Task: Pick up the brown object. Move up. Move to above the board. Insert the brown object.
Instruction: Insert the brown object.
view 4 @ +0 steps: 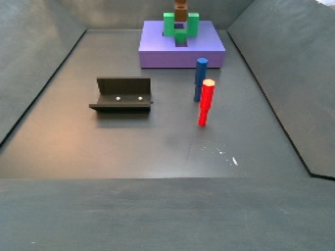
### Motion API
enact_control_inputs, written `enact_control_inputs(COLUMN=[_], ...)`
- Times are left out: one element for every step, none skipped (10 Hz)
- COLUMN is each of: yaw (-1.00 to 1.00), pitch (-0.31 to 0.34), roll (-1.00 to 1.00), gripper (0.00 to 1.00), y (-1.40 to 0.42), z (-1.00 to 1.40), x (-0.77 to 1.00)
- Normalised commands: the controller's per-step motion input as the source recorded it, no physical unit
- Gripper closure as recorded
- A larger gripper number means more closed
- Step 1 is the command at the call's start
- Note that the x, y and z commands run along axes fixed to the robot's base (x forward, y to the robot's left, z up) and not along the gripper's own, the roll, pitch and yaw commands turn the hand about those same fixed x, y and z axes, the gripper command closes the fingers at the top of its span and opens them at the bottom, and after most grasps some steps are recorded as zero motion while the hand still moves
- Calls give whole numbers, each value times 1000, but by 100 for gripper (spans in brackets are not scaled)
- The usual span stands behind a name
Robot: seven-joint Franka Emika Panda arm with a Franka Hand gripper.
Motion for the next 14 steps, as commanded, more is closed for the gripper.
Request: enact_control_inputs(yaw=[-166,-20,0,57,177,251,200,166,106,9,0,43,14,9], pitch=[49,17,0,-3,-44,0,0,0,0,0,0,0,0,0], roll=[187,143,93,0,-63,-133,-137,-106,0,37,53,14,0,0], gripper=[100,100,100,100,100,100,100,100,100,100,100,100,100,100], y=[31,74,63,29,9,0,0,0,14,17,0,0,0,0], z=[-126,-80,-109,-174,-257,-217,-174,-223,-217,-160,-160,-189,-234,-251], x=[-23,-189,-309,-169,0,237,291,200,49,-57,-51,46,206,214])
